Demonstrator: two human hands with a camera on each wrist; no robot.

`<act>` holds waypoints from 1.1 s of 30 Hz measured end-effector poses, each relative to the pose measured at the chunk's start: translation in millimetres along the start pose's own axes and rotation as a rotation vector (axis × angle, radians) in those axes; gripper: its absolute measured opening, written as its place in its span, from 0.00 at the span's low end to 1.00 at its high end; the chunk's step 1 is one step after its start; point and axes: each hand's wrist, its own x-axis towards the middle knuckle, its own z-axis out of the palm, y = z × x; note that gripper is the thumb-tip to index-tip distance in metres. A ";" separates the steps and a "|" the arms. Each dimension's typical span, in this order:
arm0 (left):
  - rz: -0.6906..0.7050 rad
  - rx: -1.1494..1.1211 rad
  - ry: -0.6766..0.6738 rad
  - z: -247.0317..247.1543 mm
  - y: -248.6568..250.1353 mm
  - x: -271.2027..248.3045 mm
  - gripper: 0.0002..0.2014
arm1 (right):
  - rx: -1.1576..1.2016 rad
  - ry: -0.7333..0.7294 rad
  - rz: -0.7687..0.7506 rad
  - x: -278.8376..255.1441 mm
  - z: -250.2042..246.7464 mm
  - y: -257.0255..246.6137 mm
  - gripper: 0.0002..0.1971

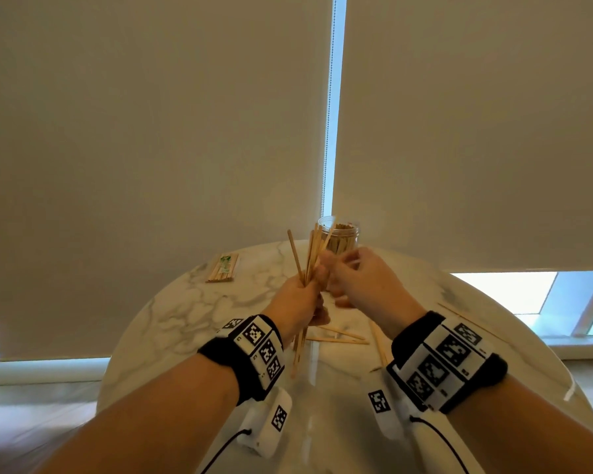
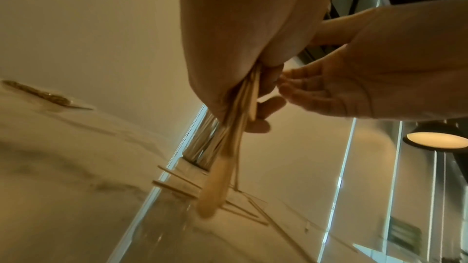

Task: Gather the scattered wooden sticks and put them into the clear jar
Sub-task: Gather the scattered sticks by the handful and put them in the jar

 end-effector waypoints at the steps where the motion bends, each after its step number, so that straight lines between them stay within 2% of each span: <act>1: -0.017 -0.027 -0.006 3.2 2.9 -1.8 0.19 | 0.018 0.052 -0.022 4.1 -2.2 -2.3 0.33; 4: -0.025 0.095 -0.019 13.1 3.6 -6.7 0.16 | 0.135 -0.064 -0.058 13.6 -2.5 -8.3 0.60; 5: -0.028 0.129 -0.034 16.4 3.4 -9.5 0.15 | 0.125 -0.070 -0.082 17.3 -2.1 -7.2 0.65; 6: -0.026 0.135 -0.053 19.5 3.2 -11.5 0.15 | 0.101 -0.047 -0.110 19.9 -3.0 -7.0 0.64; 8: -0.003 0.097 -0.101 23.2 3.4 -14.9 0.16 | 0.095 0.019 -0.163 22.0 -4.2 -5.5 0.54; 11: 0.019 0.040 -0.143 22.2 5.7 -18.5 0.13 | 0.119 0.031 -0.227 18.1 -4.9 -3.3 0.36; 13: 0.043 0.062 -0.138 21.0 3.9 -19.0 0.15 | 0.120 0.048 -0.238 17.4 -6.6 -6.1 0.38; 15: 0.055 0.109 -0.122 20.1 2.3 -17.7 0.17 | 0.102 0.148 -0.262 21.7 -12.0 -13.4 0.42; 16: 0.059 0.137 -0.118 19.8 1.6 -16.6 0.17 | 0.069 0.205 -0.279 26.1 -15.5 -16.0 0.38; 18: 0.066 0.192 -0.127 19.9 -0.5 -14.6 0.18 | -0.076 0.234 -0.305 34.6 -18.2 -18.6 0.15; 19: 0.063 0.213 -0.141 20.2 -1.6 -14.1 0.18 | -0.176 0.170 -0.294 35.9 -16.7 -20.1 0.08; 22: 0.025 0.301 -0.204 22.0 -7.1 -14.2 0.18 | -0.355 -0.053 -0.231 39.1 -10.4 -17.3 0.16; 24: 0.007 0.310 -0.201 22.2 -7.2 -12.5 0.19 | -0.331 -0.027 -0.244 41.3 -12.2 -18.5 0.17; 26: -0.021 0.221 -0.192 22.9 -3.9 -9.4 0.19 | -0.311 0.008 -0.241 46.3 -14.2 -17.2 0.18; 29: -0.040 0.147 -0.229 23.3 -3.7 -8.1 0.20 | -0.291 -0.146 -0.148 50.6 -9.5 -11.4 0.17; 30: -0.029 0.147 -0.229 22.3 -4.9 -7.4 0.20 | -0.316 -0.156 -0.143 50.9 -9.9 -10.3 0.17; 33: 0.005 0.094 -0.185 16.0 -4.8 -1.1 0.19 | -0.353 -0.076 -0.172 54.7 -15.5 -7.2 0.17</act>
